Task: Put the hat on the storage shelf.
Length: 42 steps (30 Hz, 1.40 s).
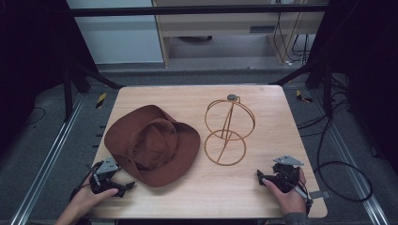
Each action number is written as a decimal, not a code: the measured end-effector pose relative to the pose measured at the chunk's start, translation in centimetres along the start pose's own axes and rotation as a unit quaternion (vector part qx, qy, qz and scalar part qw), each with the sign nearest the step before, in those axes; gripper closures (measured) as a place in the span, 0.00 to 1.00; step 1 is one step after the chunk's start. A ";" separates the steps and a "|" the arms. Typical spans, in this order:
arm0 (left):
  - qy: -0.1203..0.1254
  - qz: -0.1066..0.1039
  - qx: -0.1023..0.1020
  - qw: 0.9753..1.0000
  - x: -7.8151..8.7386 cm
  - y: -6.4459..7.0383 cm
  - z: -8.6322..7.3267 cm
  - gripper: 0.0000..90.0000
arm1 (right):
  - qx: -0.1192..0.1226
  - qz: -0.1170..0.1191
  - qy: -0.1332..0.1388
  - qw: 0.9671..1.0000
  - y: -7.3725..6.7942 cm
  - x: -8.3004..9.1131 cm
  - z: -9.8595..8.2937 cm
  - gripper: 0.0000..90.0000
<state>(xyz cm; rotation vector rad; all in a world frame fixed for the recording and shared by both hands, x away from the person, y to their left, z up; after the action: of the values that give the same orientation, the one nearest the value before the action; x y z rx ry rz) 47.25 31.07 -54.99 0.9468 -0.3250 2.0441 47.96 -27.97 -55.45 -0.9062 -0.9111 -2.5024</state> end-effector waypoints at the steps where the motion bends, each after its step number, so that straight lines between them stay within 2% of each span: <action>1: -0.001 0.000 0.000 1.000 0.0 0.0 0.0 0.00 | 0.000 0.000 0.000 1.000 0.0 0.0 0.0 0.01; 5: -0.007 0.003 0.005 1.000 0.1 0.0 0.0 0.00 | 0.000 0.000 0.000 1.000 0.0 0.0 0.0 0.01; 6: -0.011 0.007 0.013 1.000 0.4 -0.1 -0.1 0.00 | 0.000 0.000 0.000 1.000 0.0 0.0 0.0 0.01; 8: -0.008 0.011 0.022 1.000 0.9 -0.2 -0.3 0.07 | 0.000 0.000 0.000 1.000 0.0 0.0 0.0 0.01; 9: -0.005 0.013 0.027 1.000 1.1 -0.2 -0.3 0.06 | 0.000 0.000 0.000 1.000 0.0 0.0 0.0 0.00; 12: 0.006 0.007 0.017 1.000 1.7 0.7 -0.2 0.04 | 0.000 0.000 0.000 1.000 0.0 0.0 0.0 0.01; 15: 0.004 0.002 0.001 1.000 1.9 1.5 0.0 0.05 | 0.000 0.000 0.000 1.000 0.0 0.0 0.0 0.01; 19: 0.024 -0.007 -0.001 1.000 2.4 2.1 0.8 0.05 | 0.000 0.000 0.000 1.000 0.0 0.0 0.0 0.01; 21: 0.036 -0.015 -0.007 0.999 2.8 2.4 1.1 0.04 | -0.001 0.000 0.000 1.000 0.0 0.0 0.0 0.01; 25: 0.053 -0.018 -0.018 0.998 3.3 2.9 1.8 0.04 | 0.000 0.000 0.000 1.000 0.0 0.0 0.0 0.00; 32: 0.090 -0.006 -0.031 0.995 5.2 3.4 3.8 0.03 | 0.000 0.000 0.000 1.000 0.0 0.0 0.0 0.01; 35: 0.092 0.000 -0.035 0.995 5.8 3.3 4.6 0.03 | 0.000 0.000 0.000 1.000 0.0 0.0 0.0 0.01; 39: 0.083 0.005 -0.043 0.996 6.2 3.1 6.4 0.04 | 0.000 0.000 0.000 1.000 0.0 0.0 0.0 0.01; 40: 0.073 0.003 -0.049 0.996 6.1 3.1 7.4 0.04 | 0.000 0.000 0.000 1.000 0.0 0.0 0.0 0.01; 41: 0.073 0.003 -0.049 0.996 6.1 3.1 7.4 0.04 | 0.000 0.000 0.000 1.000 0.0 0.0 0.0 0.01; 42: 0.058 0.004 -0.058 0.997 5.8 3.1 8.3 0.04 | 0.000 0.000 0.000 1.000 0.0 0.0 0.0 0.01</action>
<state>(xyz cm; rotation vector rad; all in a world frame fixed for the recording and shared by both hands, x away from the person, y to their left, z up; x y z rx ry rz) 46.93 28.21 -44.85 0.7552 -0.3800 2.0538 47.96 -27.97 -55.45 -0.9063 -0.9098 -2.5027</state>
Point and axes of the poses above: each handheld gripper's, and its own axes: x roughly backward along the jaws, z roughly out of its top, y roughly to its right, the point moved 6 cm from there along -x, roughly forward along the jaws, and after that the axes turned 10 degrees about -z, right-handed, at the moved point
